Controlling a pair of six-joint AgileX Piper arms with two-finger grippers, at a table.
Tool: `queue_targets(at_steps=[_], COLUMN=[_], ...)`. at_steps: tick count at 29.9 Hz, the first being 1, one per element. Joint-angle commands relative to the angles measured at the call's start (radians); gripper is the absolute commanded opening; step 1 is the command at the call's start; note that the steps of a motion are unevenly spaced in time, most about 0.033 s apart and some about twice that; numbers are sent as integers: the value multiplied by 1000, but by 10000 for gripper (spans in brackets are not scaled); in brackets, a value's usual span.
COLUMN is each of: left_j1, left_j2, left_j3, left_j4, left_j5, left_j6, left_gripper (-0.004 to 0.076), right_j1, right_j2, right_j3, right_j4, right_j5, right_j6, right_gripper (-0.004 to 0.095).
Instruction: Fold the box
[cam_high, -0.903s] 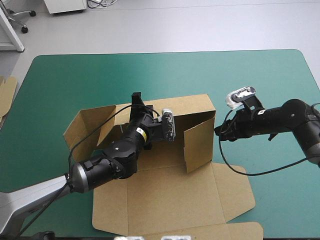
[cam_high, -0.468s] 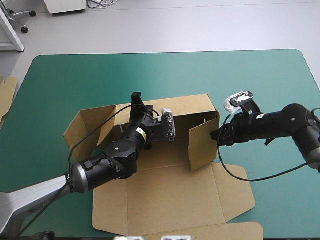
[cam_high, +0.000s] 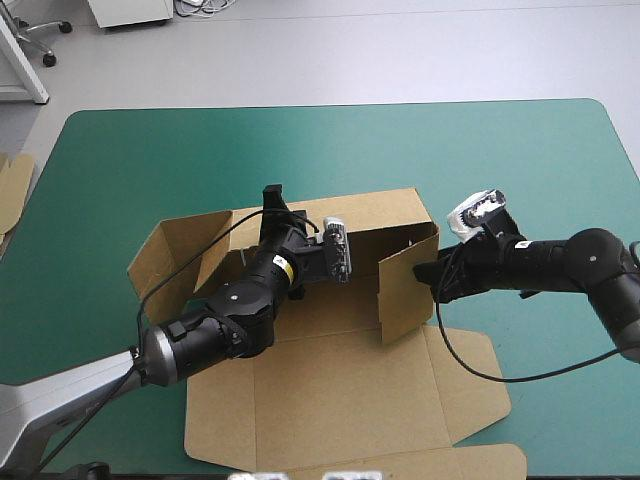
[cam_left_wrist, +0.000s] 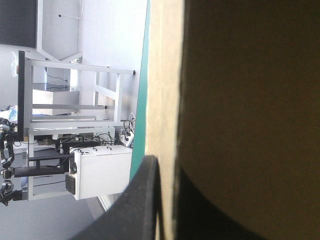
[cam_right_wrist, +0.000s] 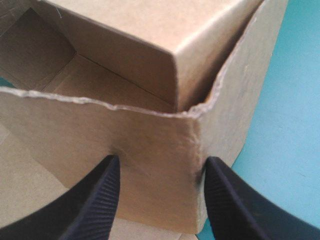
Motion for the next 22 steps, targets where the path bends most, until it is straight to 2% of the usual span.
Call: queue_targets(at_steps=[1,13,18,22], left_j1=[-14,-14,-14,-14], left_j2=[-14,-14,-14,-14], left_j3=[-4,-4,-4,-4], left_j4=[-88,-88,-88,-88], left_j5=[-47,-46,-46,-48], left_j6=[-39,-43,-44,-47], left_gripper=[-14,-14,-14,-14], right_j1=[0,0,0,0], right_j2=[-52,-179,-244,-240], right_j3=[-5,189,241,255], right_j4=[62,111,104,112], right_j5=[-22,-80,-221,-271], right_j6=[-19,-61,-90,-112], right_gripper=[487,485,484,484])
